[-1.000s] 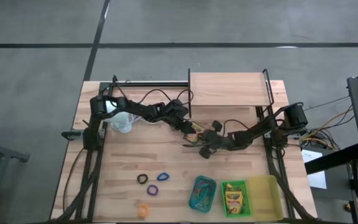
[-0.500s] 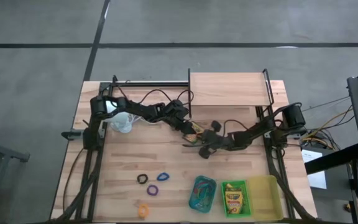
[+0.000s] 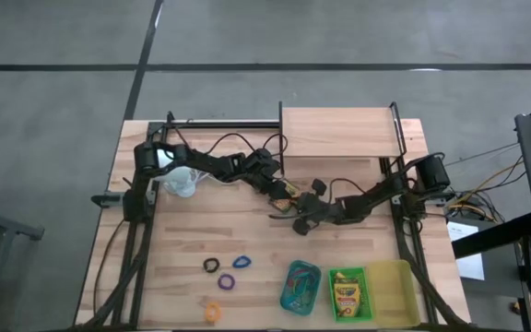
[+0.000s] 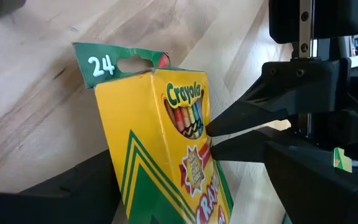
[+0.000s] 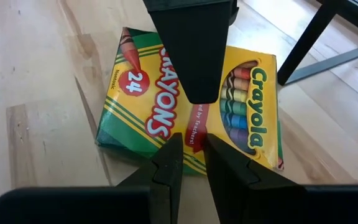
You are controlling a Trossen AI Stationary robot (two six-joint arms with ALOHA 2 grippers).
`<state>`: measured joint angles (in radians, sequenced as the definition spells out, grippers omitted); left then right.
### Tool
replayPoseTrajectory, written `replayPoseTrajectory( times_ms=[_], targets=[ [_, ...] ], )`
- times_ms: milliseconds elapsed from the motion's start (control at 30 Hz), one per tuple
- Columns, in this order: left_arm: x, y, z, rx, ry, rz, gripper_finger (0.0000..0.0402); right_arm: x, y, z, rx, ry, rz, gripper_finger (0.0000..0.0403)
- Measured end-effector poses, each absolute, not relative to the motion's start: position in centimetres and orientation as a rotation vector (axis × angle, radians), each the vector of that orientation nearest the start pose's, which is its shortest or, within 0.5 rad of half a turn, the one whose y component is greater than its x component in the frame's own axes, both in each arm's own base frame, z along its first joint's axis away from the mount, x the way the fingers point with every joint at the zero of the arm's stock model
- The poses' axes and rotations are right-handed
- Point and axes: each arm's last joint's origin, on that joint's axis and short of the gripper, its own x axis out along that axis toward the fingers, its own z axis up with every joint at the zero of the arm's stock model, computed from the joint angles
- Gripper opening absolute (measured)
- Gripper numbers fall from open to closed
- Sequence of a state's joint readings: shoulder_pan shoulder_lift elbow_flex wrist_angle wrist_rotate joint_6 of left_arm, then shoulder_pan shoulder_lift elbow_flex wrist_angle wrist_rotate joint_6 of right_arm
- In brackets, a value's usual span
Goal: Pick & Place Office Desk Supplies
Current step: Put the crayon box into the green bin
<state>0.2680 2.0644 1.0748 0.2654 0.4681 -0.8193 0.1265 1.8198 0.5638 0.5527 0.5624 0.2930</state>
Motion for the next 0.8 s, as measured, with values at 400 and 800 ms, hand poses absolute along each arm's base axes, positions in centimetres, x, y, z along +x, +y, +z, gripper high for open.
replayPoseTrajectory(
  times_ms=[400,800],
  targets=[
    [38.9,9.35,10.21,-1.038,0.727,0.106,0.0368,29.23,2.12,8.84,0.039,0.582,-0.518,0.0068],
    [38.91,9.38,10.18,-1.027,0.722,0.125,0.0368,29.22,2.13,8.87,0.039,0.579,-0.52,0.0068]
  ],
)
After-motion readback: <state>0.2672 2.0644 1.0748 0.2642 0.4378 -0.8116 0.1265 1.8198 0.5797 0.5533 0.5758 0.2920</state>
